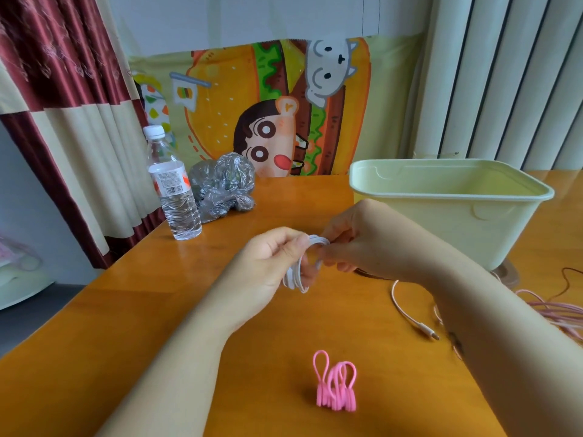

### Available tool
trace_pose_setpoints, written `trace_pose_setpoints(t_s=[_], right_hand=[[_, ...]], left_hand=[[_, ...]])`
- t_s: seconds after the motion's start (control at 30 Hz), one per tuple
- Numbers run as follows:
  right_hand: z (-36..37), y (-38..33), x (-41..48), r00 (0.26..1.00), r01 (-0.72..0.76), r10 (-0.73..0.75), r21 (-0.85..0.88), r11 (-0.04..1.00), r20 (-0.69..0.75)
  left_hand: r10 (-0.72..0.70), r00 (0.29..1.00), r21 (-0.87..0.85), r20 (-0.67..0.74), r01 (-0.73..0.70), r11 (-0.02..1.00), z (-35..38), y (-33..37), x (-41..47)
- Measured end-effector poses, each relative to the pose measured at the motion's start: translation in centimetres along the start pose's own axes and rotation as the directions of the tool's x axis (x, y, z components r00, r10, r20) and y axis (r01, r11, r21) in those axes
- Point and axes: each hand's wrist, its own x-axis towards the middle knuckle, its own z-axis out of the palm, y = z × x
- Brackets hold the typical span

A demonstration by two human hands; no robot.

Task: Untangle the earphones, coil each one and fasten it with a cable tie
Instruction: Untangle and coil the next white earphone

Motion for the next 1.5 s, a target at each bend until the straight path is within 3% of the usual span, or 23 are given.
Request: trace_pose_setpoints(t_s=[0.1, 0.2, 0.3, 0.37, 0.47, 0.63, 0.73, 0.9, 1.07, 1.2, 1.33, 1.5], right_hand=[[-0.6, 0.5, 0.0, 0.998, -0.062, 0.062, 0.096, 0.993, 0.006], [-0.9, 0.6, -0.1, 0.996, -0.091, 0.091, 0.129, 0.987, 0.009], [-0.8, 0.2, -0.3, 0.997, -0.076, 0.076, 0.039, 0.996, -0.007], [-0.6, -0.3, -0.5, 0.999, -0.051, 0.050, -0.053, 0.997, -0.017], [-0.2, -0.9, -0.5, 0.999, -0.031, 0.030, -0.120, 0.992, -0.010], [-0.3, -0.8, -0.4, 0.981, -0.104, 0.105, -0.013, 0.994, 0.165], [-0.8, -0.7, -0.4, 0.964, -0.122, 0.108, 0.045, 0.991, 0.242], [-1.0, -0.6, -0.5, 0.939, -0.129, 0.086, 0.110, 0.985, 0.332], [-0.8, 0.5, 0.0, 0.960, -0.165, 0.084, 0.295, 0.941, 0.268], [-0.3, 1.5, 0.5, 0.962, -0.215, 0.108, 0.452, 0.866, 0.251], [-0.1, 2.1, 0.6, 0.954, -0.224, 0.101, 0.443, 0.868, 0.283], [-0.4, 2.1, 0.3, 0.936, -0.239, 0.098, 0.405, 0.882, 0.337]], left_hand=[[0.072, 0.992, 0.062, -0.104, -0.066, 0.996, -0.7, -0.2, 0.4], [0.064, 0.996, 0.172, -0.067, -0.052, 0.984, -0.6, -0.6, 0.4], [0.012, 0.991, 0.173, -0.134, 0.011, 0.985, -0.6, -0.9, 0.5], [0.078, 0.983, 0.214, -0.166, -0.041, 0.976, -0.8, -0.7, 0.4], [0.149, 0.988, 0.288, -0.027, -0.135, 0.948, 0.1, -0.2, -0.1], [-0.028, 0.982, 0.073, 0.187, 0.015, 0.997, 0.7, -0.1, -0.1], [-0.034, 0.949, 0.039, 0.312, 0.023, 0.999, 0.8, -0.2, -0.1], [-0.053, 0.920, -0.134, 0.389, 0.113, 0.984, 1.9, -0.4, -0.3], [-0.173, 0.928, -0.236, 0.330, 0.258, 0.937, 1.7, -0.8, -0.1], [-0.208, 0.936, -0.176, 0.285, 0.264, 0.948, 1.0, -0.5, -0.2], [-0.234, 0.934, -0.099, 0.269, 0.269, 0.958, 0.9, -0.9, -0.2], [-0.238, 0.935, -0.140, 0.263, 0.281, 0.949, 0.8, -1.2, -0.1]])
